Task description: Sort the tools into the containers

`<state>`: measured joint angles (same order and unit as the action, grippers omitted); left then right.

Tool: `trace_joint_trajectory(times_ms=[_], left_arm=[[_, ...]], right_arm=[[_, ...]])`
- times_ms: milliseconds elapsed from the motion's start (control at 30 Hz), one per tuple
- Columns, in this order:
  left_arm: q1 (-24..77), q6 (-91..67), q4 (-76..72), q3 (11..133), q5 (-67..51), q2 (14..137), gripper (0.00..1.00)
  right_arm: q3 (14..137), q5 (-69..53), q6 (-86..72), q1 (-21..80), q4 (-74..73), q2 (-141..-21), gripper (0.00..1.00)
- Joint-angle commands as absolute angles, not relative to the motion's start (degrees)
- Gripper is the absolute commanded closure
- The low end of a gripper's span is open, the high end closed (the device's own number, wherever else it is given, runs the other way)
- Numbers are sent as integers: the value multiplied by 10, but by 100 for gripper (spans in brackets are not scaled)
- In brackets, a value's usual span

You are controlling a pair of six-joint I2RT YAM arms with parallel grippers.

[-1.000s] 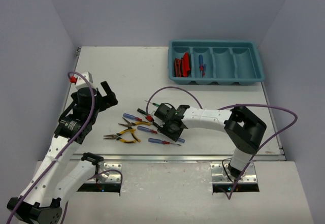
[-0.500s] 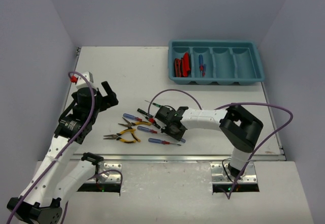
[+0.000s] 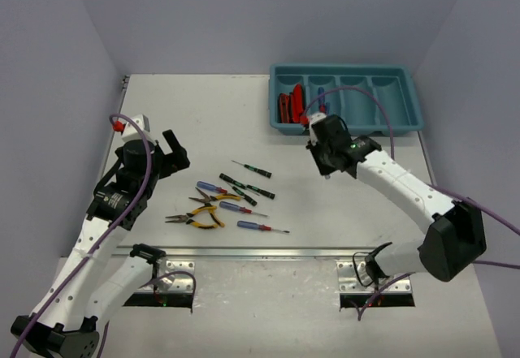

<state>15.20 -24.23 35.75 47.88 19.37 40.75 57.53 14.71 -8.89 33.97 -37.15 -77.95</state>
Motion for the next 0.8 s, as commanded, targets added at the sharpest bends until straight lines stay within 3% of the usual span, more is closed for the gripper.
trace_joint_trajectory(times_ms=[0, 133, 367, 467, 567, 767], left_arm=[[145, -235, 332, 489, 191, 399, 0], [146, -234, 329, 485, 186, 407, 0], [146, -229, 330, 486, 172, 446, 0], [146, -225, 323, 484, 156, 450, 0], [146, -214, 313, 482, 133, 472, 0], [146, -228, 337, 510, 124, 558, 0]], right_arm=[[695, 127, -134, 242, -274, -820, 93], [883, 136, -151, 161, -258, -999, 92], [1212, 159, -122, 131, -350, -1275, 86], [1266, 159, -121, 122, -361, -1327, 67], [1250, 147, -121, 120, -339, -1319, 40], [1252, 127, -130, 122, -363, -1248, 24]])
